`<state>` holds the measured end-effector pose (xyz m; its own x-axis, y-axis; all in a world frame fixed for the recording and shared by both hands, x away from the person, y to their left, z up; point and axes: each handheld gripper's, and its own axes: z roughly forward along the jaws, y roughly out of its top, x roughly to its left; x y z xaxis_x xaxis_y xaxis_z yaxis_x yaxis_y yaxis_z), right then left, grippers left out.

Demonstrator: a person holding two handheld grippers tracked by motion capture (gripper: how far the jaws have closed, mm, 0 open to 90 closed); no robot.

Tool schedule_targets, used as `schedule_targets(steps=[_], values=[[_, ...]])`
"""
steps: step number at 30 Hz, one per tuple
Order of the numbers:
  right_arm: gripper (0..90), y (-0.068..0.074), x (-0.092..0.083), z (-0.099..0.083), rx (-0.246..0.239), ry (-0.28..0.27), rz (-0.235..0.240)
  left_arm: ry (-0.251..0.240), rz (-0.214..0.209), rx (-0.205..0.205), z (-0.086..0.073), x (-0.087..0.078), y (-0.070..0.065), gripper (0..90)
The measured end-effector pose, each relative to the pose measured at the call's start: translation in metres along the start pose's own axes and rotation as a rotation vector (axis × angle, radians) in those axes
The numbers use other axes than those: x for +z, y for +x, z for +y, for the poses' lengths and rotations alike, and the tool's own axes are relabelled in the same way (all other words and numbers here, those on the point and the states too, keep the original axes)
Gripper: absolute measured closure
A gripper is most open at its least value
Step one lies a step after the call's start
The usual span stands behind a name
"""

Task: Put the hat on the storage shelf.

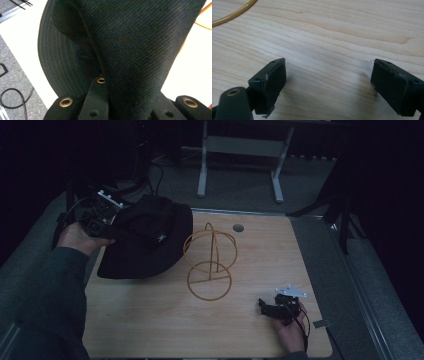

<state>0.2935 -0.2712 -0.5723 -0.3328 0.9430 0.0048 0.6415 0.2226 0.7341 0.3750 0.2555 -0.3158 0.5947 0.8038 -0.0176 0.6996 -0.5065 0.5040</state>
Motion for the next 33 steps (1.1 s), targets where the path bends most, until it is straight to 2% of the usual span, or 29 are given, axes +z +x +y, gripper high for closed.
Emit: schedule_targets(steps=[6, 17, 21, 33], values=[[12.8, 0.000, 0.000, 0.000, 0.000, 0.000, 0.000, -0.007, 0.012, 0.001, 0.004, -0.008, 0.000, 88.5], [12.8, 0.000, 0.000, 0.000, -0.002, 0.000, 0.000, -0.028, 0.000, -0.001, 0.007, -0.023, 0.006, 88.5], [12.8, 0.000, 0.000, 0.000, -0.001, 0.001, 0.000, -0.043, -0.020, 0.003, 0.008, -0.030, 0.007, 88.5], [12.8, 0.000, 0.000, 0.000, -0.003, 0.002, 0.000, -0.059, -0.043, 0.021, 0.010, -0.041, 0.006, 88.5]])
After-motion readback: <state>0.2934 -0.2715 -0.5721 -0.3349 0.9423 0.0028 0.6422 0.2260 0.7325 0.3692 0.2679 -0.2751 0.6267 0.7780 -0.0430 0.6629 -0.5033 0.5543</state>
